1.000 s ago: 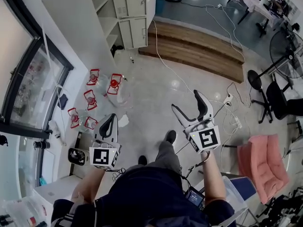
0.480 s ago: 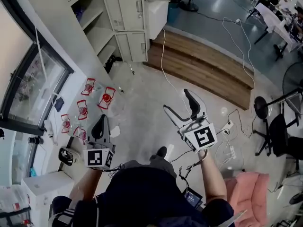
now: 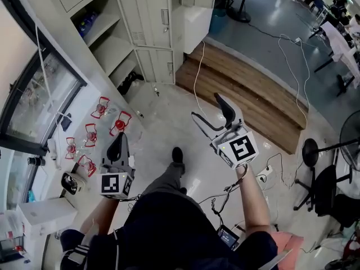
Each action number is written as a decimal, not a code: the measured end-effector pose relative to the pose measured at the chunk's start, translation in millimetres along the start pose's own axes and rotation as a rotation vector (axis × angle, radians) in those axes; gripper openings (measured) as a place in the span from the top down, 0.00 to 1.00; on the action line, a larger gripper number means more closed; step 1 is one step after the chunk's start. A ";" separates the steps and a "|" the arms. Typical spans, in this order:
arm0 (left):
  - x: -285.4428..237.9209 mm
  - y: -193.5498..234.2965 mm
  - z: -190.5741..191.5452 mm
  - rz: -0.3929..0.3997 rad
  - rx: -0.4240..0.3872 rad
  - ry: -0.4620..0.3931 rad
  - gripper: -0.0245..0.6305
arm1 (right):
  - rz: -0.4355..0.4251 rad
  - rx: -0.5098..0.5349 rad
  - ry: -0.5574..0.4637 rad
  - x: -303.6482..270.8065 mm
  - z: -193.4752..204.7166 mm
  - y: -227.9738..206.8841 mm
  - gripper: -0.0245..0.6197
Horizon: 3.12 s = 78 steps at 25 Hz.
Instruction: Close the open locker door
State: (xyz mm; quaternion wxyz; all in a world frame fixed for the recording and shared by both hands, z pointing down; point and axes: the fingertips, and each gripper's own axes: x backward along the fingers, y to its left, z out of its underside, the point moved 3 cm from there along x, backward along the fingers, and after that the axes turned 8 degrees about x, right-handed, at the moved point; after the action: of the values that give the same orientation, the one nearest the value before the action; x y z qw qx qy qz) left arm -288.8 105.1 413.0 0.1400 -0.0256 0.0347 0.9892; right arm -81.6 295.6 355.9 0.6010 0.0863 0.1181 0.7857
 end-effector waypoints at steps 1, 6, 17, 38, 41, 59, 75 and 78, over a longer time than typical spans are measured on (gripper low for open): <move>-15.4 -0.4 2.1 -0.003 -0.001 -0.002 0.96 | -0.011 0.001 -0.004 -9.9 5.5 -11.9 0.41; -98.2 4.0 4.1 -0.046 -0.026 -0.013 0.96 | -0.099 0.025 -0.035 -73.5 23.4 -72.1 0.43; -254.1 34.1 -25.8 -0.161 -0.034 -0.041 0.96 | -0.317 0.008 -0.057 -227.4 62.0 -192.2 0.46; -388.8 -1.6 -39.7 -0.933 0.041 -0.050 0.96 | -1.326 -0.043 -0.268 -428.9 121.5 -274.4 0.57; -383.6 -12.7 -38.6 -1.008 0.046 -0.040 0.96 | -1.444 -0.065 -0.293 -431.7 119.4 -266.6 0.59; -348.5 -32.4 -41.8 -1.164 0.020 0.001 0.96 | -1.713 -0.051 -0.355 -441.4 111.4 -244.5 0.64; -336.9 -44.4 -41.4 -1.239 0.022 0.045 0.96 | -1.857 -0.107 -0.315 -436.2 114.4 -239.6 0.75; -335.2 -45.4 -41.5 -1.246 0.019 0.043 0.96 | -1.847 -0.127 -0.314 -437.9 115.9 -242.9 0.75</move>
State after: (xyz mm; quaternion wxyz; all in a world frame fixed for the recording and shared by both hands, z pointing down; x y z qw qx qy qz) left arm 47.1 53.2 389.0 0.6902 -0.0597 0.0250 0.7207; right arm 290.1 -56.8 399.3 0.9993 0.0304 0.0143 -0.0182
